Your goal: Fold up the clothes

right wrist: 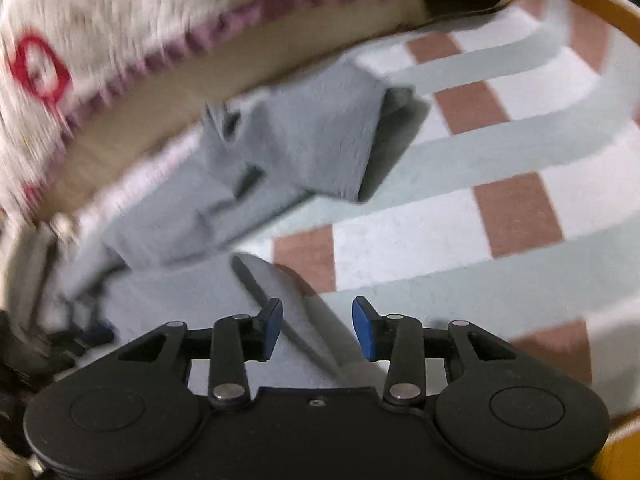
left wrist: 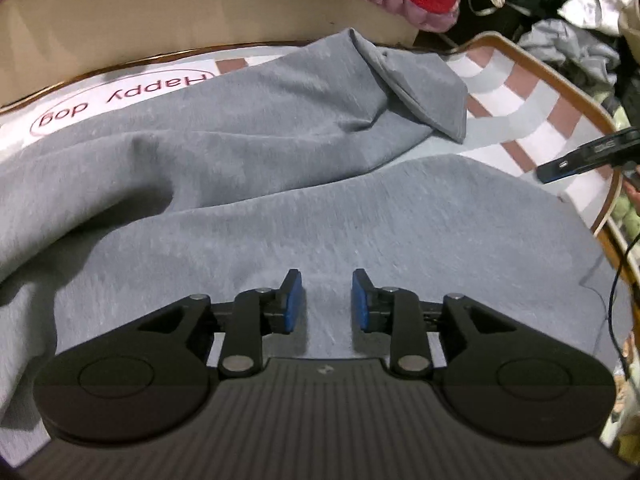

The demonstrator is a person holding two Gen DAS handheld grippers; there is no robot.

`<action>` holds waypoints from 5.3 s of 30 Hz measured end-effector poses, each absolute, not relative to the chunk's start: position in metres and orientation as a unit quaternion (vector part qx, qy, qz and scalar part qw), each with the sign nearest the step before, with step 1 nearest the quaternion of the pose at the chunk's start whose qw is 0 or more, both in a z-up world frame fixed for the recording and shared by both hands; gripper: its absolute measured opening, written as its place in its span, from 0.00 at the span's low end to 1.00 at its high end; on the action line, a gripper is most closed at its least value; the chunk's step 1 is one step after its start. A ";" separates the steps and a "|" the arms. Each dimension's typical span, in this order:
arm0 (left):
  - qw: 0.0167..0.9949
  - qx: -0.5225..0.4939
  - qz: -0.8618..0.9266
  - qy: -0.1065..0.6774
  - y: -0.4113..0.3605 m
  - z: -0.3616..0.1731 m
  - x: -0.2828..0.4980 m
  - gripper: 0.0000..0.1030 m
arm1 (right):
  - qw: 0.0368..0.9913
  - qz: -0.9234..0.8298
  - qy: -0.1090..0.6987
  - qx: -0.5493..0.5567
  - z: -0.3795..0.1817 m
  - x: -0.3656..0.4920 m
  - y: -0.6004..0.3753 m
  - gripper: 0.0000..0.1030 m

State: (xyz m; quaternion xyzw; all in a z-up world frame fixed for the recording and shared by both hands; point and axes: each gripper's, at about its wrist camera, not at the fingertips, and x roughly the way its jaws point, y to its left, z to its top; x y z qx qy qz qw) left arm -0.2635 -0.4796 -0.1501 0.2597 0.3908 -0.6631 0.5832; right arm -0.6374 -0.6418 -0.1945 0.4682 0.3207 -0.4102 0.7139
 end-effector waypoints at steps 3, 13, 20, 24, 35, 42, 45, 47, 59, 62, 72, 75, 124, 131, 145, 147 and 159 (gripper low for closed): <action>0.572 0.275 -0.669 0.386 -0.479 -0.154 -0.273 0.28 | 0.688 -0.412 0.347 0.485 -0.218 -0.627 -0.646 0.43; 0.527 0.249 -0.731 0.354 -0.487 -0.140 -0.322 0.35 | 0.748 -0.318 0.275 0.514 -0.228 -0.617 -0.579 0.45; 0.478 0.239 -0.777 0.334 -0.503 -0.138 -0.368 0.44 | 0.791 -0.272 0.310 0.452 -0.218 -0.585 -0.531 0.45; 0.450 0.296 -0.773 0.335 -0.514 -0.163 -0.390 0.06 | 0.813 -0.245 0.328 0.414 -0.213 -0.567 -0.504 0.45; 0.471 0.295 -0.751 0.357 -0.510 -0.176 -0.379 0.00 | 0.698 -0.385 0.283 0.533 -0.204 -0.630 -0.535 0.52; 0.482 0.276 -0.748 0.364 -0.506 -0.174 -0.365 0.00 | 0.690 -0.380 0.175 0.591 -0.241 -0.626 -0.536 0.40; 0.496 0.241 -0.744 0.378 -0.502 -0.167 -0.348 0.01 | 0.714 -0.391 0.125 0.567 -0.231 -0.621 -0.538 0.06; 0.500 0.223 -0.745 0.382 -0.501 -0.160 -0.337 0.03 | 0.732 -0.401 0.118 0.538 -0.218 -0.617 -0.538 0.04; 0.598 0.192 -0.704 0.331 -0.465 -0.128 -0.256 0.07 | 0.773 -0.561 0.256 0.144 -0.110 -0.606 -0.569 0.03; 0.627 0.190 -0.662 0.365 -0.450 -0.133 -0.223 0.08 | 0.730 -0.573 0.337 0.159 -0.156 -0.613 -0.612 0.14; 0.660 0.218 -0.588 0.414 -0.410 -0.161 -0.167 0.23 | 0.714 -0.535 0.307 0.332 -0.195 -0.646 -0.578 0.55; 0.662 0.228 -0.578 0.420 -0.412 -0.168 -0.168 0.26 | 0.705 -0.535 0.300 0.356 -0.208 -0.650 -0.554 0.62; 0.833 0.200 -0.296 0.422 -0.406 -0.191 0.137 0.22 | 0.755 -0.502 0.404 0.121 -0.233 -0.459 -0.723 0.61; 0.891 0.198 -0.307 0.270 -0.400 -0.127 0.106 0.18 | 0.772 -0.534 0.319 0.127 -0.198 -0.483 -0.720 0.05; 0.924 0.000 -0.335 0.184 -0.328 -0.072 0.100 0.19 | 0.778 -0.600 0.185 0.024 -0.080 -0.535 -0.654 0.03; 0.924 0.001 -0.335 0.185 -0.322 -0.076 0.090 0.18 | 0.776 -0.603 0.182 0.024 -0.079 -0.540 -0.640 0.03; 0.820 0.057 -0.358 0.444 -0.285 -0.140 0.046 0.31 | 0.742 -0.583 0.294 0.152 -0.173 -0.605 -0.565 0.04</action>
